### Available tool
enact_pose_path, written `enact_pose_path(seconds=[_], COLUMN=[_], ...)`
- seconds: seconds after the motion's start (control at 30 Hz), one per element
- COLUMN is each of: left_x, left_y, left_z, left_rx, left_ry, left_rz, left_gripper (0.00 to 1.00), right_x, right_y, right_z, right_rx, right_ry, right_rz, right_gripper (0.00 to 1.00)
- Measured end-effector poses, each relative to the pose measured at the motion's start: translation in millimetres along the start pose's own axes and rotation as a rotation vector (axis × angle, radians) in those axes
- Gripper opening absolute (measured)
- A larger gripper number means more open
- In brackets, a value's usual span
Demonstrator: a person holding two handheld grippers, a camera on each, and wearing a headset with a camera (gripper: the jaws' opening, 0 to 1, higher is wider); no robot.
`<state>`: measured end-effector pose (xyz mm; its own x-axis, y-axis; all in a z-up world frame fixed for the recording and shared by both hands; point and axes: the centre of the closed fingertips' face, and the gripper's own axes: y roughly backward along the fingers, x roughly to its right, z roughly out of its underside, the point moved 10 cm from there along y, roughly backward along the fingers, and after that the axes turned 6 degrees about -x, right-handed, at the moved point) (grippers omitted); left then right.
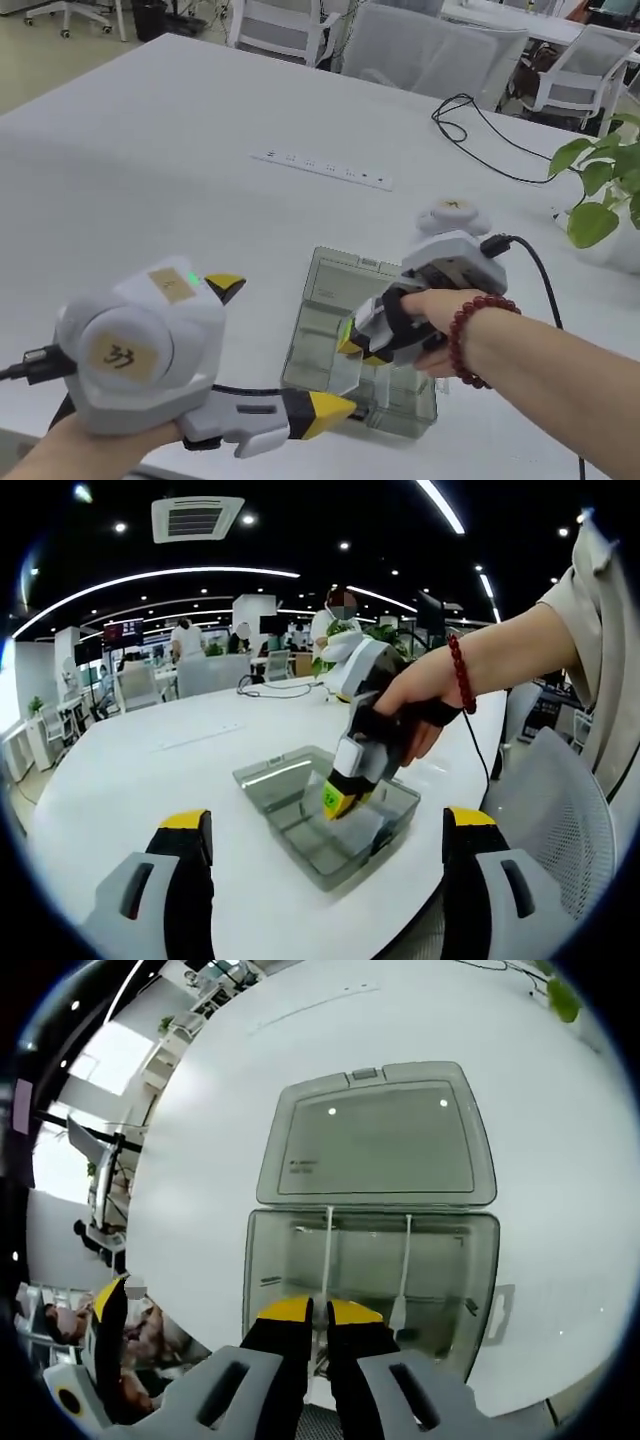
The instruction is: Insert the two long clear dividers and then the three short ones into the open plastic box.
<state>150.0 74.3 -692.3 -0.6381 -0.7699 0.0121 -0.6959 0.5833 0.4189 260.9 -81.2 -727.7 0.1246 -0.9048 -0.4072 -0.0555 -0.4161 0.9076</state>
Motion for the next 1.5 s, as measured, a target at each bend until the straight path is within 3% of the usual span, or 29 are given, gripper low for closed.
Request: enact_pose_path(seconds=[0.23,0.43,0.7,1.0,1.27,1.5], left_x=[-0.1,-0.6,-0.4,-0.5,-0.6,-0.8], left_y=[0.7,1.2,1.0,0.1,0.7,1.3], left_z=[0.3,0.6,0.9,1.7,0.1,-0.2], left_rx=[-0.001,-0.003,-0.008,-0.022,-0.008,-0.008], left_ry=[-0.009,-0.01,-0.012,-0.015,-0.022,-0.02], left_rz=[-0.007,-0.013,-0.015,-0.019,-0.025,-0.027], left_gripper=[0.97,0.97,0.96,0.95,0.96,0.96], right_x=[-10.2,-13.1,-17.9,-27.4,-29.3,-26.8], right_y=[-0.7,-0.5,-3.7,-8.7,-16.3,-22.4], right_z=[-3.0,-6.2,-4.3,-2.9,-2.4,-2.2], right_rx=[-0.031,-0.052,-0.05,-0.047,-0.041,-0.039], right_ry=[0.112,0.164,0.211,0.325,0.335,0.307], right_rz=[0.069,0.109,0.148,0.251,0.285,0.286], right_gripper=[0.07,0.07,0.07,0.07,0.07,0.07])
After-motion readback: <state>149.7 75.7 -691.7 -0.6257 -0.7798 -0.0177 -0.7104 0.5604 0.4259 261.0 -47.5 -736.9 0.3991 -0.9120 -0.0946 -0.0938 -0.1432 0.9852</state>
